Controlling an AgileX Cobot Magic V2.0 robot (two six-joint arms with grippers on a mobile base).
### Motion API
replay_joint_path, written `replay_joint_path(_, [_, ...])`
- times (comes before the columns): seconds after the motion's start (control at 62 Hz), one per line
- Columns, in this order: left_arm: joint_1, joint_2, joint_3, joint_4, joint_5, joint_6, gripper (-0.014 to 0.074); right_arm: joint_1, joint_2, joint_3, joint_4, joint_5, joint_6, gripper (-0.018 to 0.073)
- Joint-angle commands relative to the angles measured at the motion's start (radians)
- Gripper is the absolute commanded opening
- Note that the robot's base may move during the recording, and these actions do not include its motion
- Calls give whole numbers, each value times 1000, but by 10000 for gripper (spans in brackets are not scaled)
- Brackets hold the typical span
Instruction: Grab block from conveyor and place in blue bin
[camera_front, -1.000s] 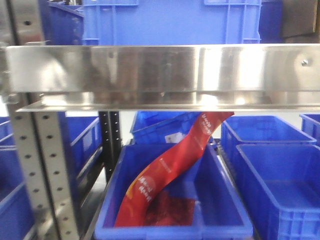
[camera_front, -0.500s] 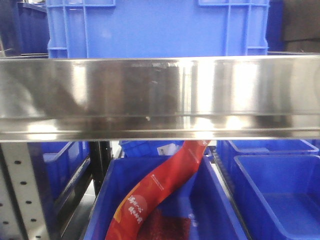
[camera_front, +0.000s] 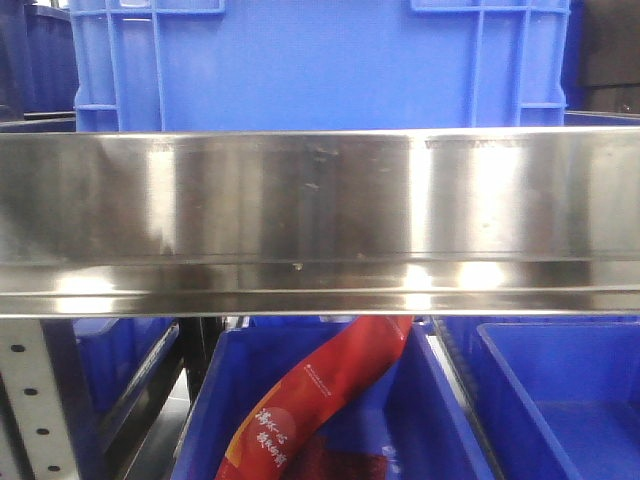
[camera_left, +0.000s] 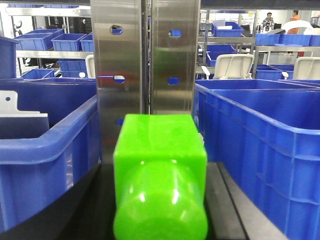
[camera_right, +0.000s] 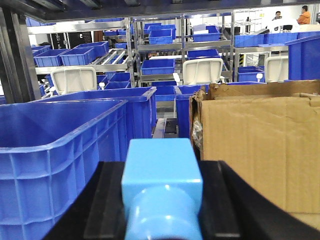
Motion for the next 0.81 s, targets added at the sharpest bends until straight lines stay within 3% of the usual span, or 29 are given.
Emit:
replay_joint_path(0.0, [-8, -5, -2, 1, -22, -1, -111, -1, -1, -7, -2, -13, -3, -162])
replay_joint_path(0.419, [-7, -5, -2, 1, -26, -1, -111, -1, -1, -7, 15, -11, -3, -162])
replay_joint_path(0.5, [-48, -3, -7, 1, -28, -1, -111, 10, -1, -19, 99, -6, -3, -162])
replay_joint_path(0.79, [-252, 145, -131, 17, -30, -1, -111, 169, 147, -220, 103, 48, -141, -162])
